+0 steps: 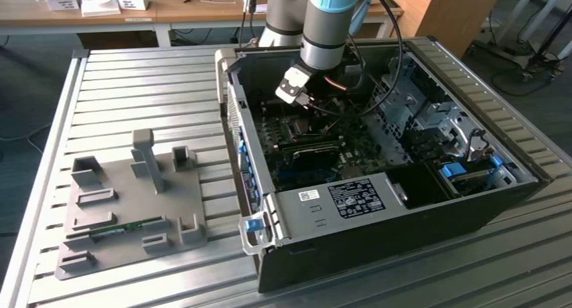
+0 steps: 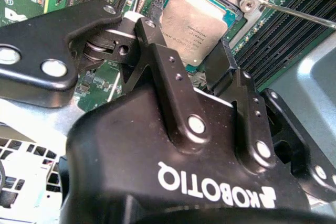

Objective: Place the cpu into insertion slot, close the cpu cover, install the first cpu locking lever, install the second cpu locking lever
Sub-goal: 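Place the cpu into insertion slot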

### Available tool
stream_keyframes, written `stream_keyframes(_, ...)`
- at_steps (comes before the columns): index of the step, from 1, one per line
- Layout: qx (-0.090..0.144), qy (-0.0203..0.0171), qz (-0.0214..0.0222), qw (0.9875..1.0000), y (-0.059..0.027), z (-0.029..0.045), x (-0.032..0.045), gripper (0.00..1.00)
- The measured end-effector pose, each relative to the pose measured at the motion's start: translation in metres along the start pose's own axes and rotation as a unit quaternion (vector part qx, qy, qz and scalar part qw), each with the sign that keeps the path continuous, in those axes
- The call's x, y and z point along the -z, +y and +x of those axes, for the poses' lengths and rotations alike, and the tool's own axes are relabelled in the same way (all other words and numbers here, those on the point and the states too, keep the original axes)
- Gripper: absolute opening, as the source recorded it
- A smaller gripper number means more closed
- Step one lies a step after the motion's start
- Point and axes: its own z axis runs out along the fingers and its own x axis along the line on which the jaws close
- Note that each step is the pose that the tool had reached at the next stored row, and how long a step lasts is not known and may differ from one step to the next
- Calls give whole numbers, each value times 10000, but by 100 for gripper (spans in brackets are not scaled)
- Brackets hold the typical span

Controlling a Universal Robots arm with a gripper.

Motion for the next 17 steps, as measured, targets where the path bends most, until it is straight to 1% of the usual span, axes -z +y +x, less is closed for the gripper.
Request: stream_keyframes(17,0,0,0,10000,0,2,0,54)
